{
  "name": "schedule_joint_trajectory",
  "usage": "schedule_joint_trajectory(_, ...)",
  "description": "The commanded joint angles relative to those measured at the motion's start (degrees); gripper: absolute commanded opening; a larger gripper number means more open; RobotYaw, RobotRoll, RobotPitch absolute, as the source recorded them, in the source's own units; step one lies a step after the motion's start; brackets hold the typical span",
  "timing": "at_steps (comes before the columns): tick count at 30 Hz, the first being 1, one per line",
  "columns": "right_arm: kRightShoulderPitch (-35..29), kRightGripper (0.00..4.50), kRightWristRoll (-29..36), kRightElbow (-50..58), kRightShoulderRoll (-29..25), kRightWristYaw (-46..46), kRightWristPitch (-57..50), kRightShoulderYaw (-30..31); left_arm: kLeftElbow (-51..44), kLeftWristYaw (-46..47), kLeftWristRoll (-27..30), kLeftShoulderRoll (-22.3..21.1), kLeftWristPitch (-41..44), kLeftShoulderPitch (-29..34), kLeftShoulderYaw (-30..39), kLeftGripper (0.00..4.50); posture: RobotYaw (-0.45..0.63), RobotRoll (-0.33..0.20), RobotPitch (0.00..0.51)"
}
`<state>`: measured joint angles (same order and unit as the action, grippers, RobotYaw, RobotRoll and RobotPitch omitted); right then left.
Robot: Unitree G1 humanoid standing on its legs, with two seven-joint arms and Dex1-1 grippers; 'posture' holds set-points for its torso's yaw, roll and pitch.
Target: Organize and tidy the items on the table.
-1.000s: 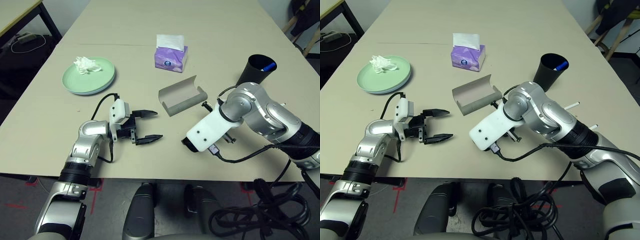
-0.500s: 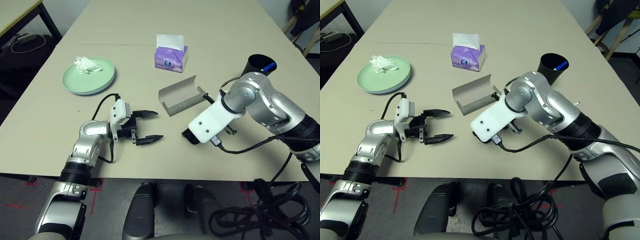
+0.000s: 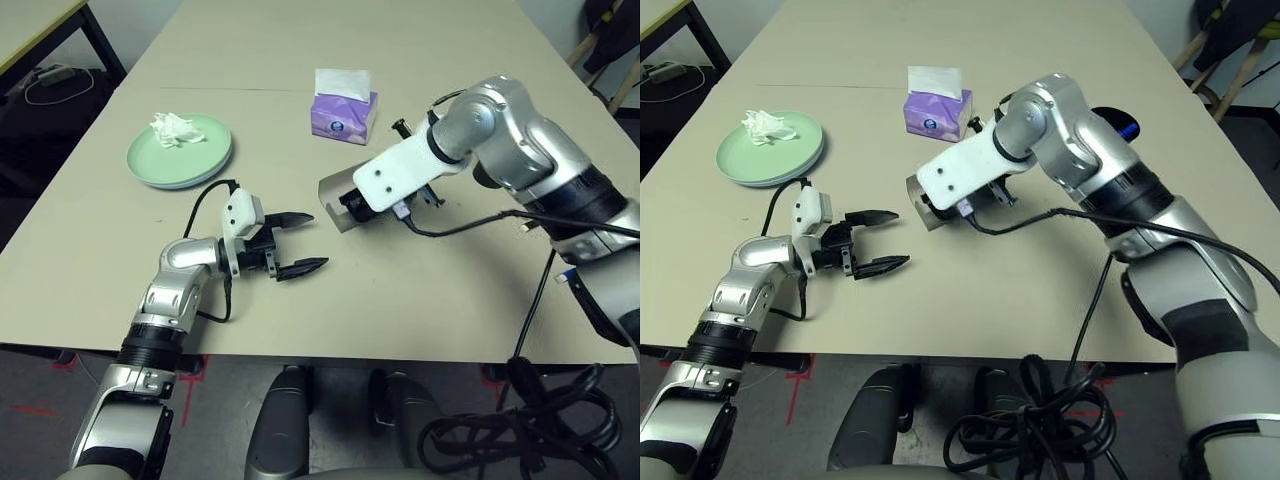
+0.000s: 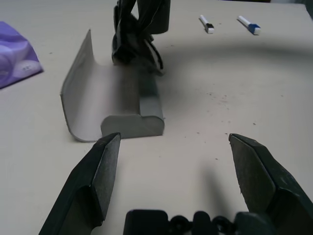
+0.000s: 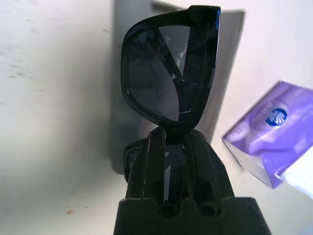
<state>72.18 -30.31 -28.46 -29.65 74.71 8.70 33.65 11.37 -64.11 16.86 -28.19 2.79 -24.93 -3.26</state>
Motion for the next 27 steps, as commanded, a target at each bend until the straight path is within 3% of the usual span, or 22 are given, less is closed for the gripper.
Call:
schedule_joint_trajectory(1,2.16,0.44,-1.85,-5.47,1.42,-2.88,2.86,0.95,-3.07,2.03,-0.83,-0.77,1.54,1.40,-0.22,4.50,0.24,0.000,0.182)
schedule_joint_trajectory(10,4.59,0.44,-4.65,-14.37,5.10,-7.88,5.92,1.58,-7.51,4.02,-0.46,-1.26,2.53,2.79,-0.58,4.50,0.26,0.000,0.185)
schedule_joint_trajectory(27,3.35,0.44,-6.02,-16.30,6.90,-8.35,5.19,2.15,-10.04,4.94,-0.07,-1.32,4.41,3.82,-0.64,4.50,0.27,0.000,0.192)
